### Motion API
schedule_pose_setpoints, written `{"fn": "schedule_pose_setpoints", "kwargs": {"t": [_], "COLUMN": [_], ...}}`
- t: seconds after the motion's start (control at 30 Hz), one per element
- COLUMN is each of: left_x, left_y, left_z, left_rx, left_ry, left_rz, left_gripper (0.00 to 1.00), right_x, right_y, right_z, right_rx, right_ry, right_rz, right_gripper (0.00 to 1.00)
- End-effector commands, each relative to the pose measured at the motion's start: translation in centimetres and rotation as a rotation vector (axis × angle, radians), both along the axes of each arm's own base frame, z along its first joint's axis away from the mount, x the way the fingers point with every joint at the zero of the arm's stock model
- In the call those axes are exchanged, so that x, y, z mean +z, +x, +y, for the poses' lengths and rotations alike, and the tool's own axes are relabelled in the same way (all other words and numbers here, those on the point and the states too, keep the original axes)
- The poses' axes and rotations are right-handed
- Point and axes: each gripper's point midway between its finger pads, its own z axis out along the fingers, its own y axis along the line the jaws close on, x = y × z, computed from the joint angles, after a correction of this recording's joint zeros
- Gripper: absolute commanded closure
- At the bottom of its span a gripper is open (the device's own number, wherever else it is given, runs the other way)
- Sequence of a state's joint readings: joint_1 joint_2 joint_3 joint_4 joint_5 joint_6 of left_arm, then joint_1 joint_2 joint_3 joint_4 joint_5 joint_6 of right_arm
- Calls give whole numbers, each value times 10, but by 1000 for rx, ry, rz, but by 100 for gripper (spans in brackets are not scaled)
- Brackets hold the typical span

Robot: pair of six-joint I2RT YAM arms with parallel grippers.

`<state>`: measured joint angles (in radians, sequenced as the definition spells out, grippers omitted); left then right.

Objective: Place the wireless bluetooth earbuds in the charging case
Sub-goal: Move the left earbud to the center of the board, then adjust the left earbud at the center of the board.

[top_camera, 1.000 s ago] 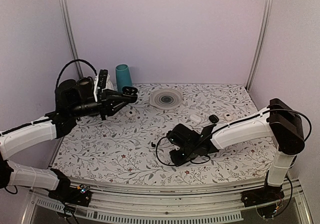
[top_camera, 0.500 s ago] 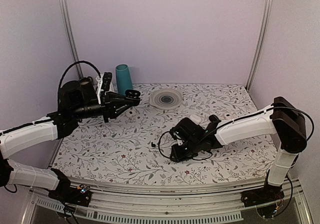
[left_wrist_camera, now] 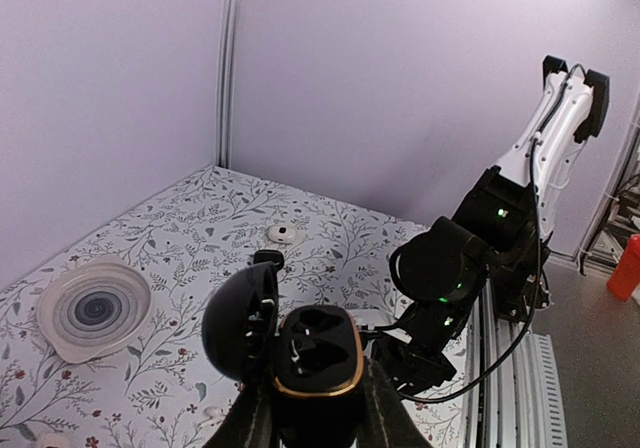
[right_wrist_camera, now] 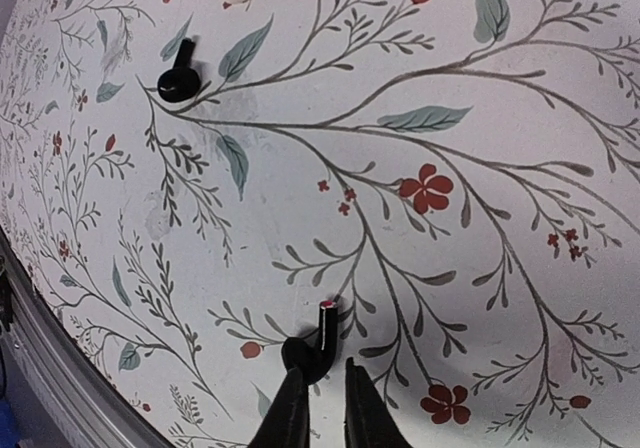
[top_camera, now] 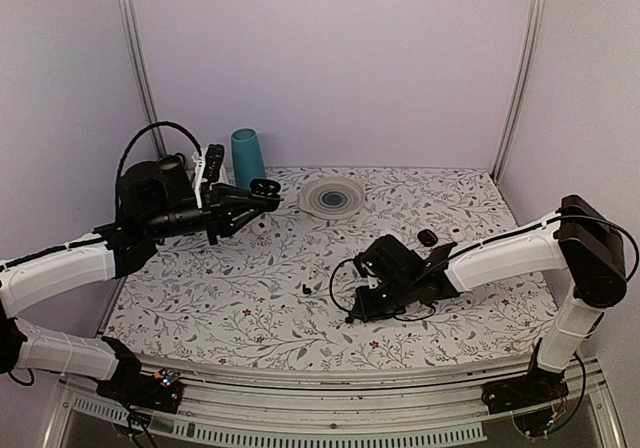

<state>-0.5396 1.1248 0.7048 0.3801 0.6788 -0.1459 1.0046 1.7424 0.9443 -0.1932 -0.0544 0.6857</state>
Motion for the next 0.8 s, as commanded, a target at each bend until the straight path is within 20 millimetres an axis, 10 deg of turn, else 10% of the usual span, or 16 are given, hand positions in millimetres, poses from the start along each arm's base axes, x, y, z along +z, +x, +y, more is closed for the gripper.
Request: {"fn": "schedule_pose_setpoints", "kwargs": {"t": [0.0, 0.77], "left_x": [8, 8], "left_y": [-1, -1], "left_z": [-3, -2], "left_rx": [-5, -2], "left_ry": [-7, -2], "left_rz": [-26, -32], "left_gripper": [100, 100], "right_x": [-8, -10], "right_y": [7, -21], "right_z": [-13, 44], "right_rx": [-71, 70], "right_ry": [-39, -76], "right_rz": [-10, -8], "right_gripper": [91, 95]}}
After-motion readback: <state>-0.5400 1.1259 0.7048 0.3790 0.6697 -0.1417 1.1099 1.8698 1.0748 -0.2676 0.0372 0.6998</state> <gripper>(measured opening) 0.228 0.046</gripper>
